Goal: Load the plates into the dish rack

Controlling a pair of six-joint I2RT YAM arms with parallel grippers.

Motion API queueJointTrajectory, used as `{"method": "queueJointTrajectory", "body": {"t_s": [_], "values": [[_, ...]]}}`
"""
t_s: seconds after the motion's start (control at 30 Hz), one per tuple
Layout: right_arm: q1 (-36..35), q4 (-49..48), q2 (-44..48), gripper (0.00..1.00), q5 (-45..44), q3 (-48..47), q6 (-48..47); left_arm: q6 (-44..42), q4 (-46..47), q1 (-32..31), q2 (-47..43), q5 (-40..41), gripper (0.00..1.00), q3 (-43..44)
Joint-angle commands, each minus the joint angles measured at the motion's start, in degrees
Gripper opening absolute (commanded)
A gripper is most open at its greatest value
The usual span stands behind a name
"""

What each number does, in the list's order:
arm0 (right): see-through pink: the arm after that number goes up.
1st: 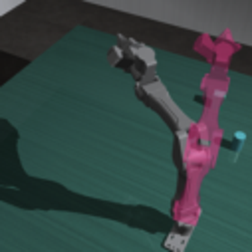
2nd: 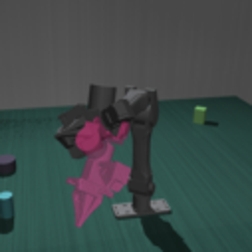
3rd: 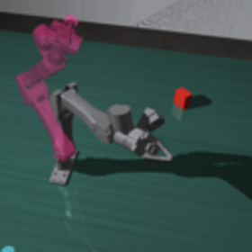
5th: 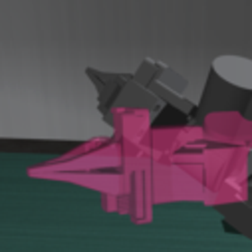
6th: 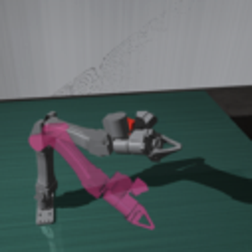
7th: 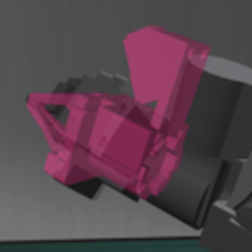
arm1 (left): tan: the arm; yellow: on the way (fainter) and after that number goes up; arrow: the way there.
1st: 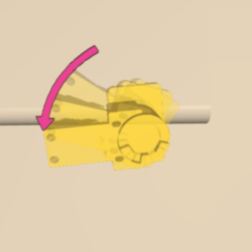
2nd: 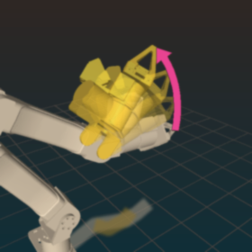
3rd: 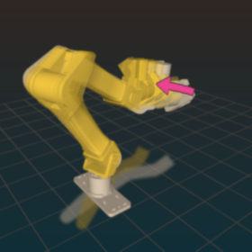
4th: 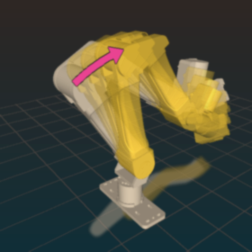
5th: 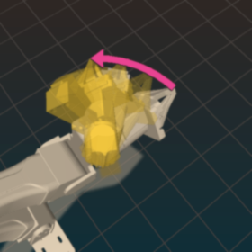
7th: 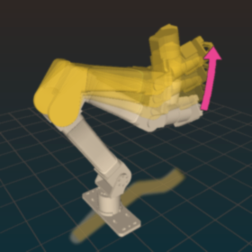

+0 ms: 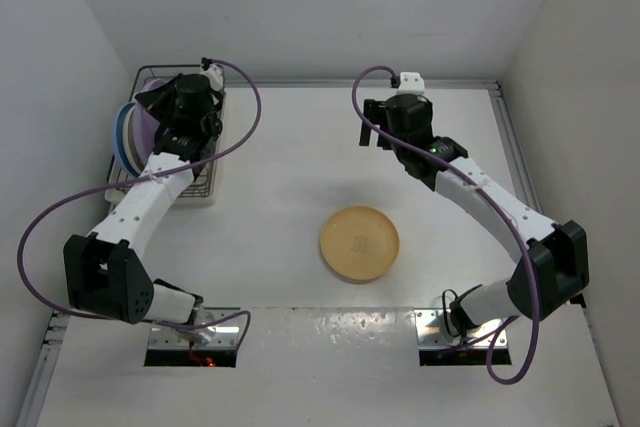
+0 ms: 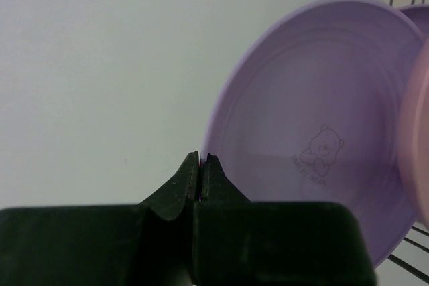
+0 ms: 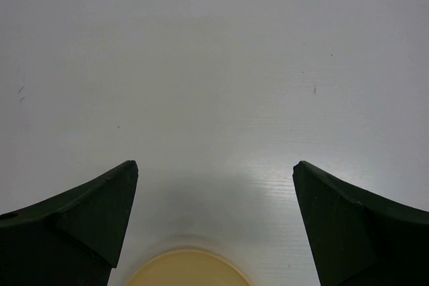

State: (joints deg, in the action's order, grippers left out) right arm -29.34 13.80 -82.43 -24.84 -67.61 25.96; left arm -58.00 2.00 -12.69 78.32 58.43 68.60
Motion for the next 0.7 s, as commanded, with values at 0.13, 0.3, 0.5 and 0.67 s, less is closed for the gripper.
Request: {"method": "queueJointTrajectory", "body": {"t_s": [0.13,0.3,0.5,0.67], "values": [[0.3,-1.5,2.0,0.99,-1.4,-0.3,0.6,-0.3,4.2,3.5,-0.1,5.0,0.00,1.2],[0.3,-1.3,1.7,0.99,-0.9,-0.9,0.8,3.5,2.3,0.9,0.4,5.0,0.00,-1.2],[0.3,-1.0,2.6,0.99,-1.9,0.1,0.8,4.6,3.4,-0.2,3.7,4.4,0.00,-2.6],[0.2,-0.4,4.0,0.99,-3.0,1.1,0.3,4.6,6.5,-0.2,6.0,3.9,0.00,-3.6]]}}
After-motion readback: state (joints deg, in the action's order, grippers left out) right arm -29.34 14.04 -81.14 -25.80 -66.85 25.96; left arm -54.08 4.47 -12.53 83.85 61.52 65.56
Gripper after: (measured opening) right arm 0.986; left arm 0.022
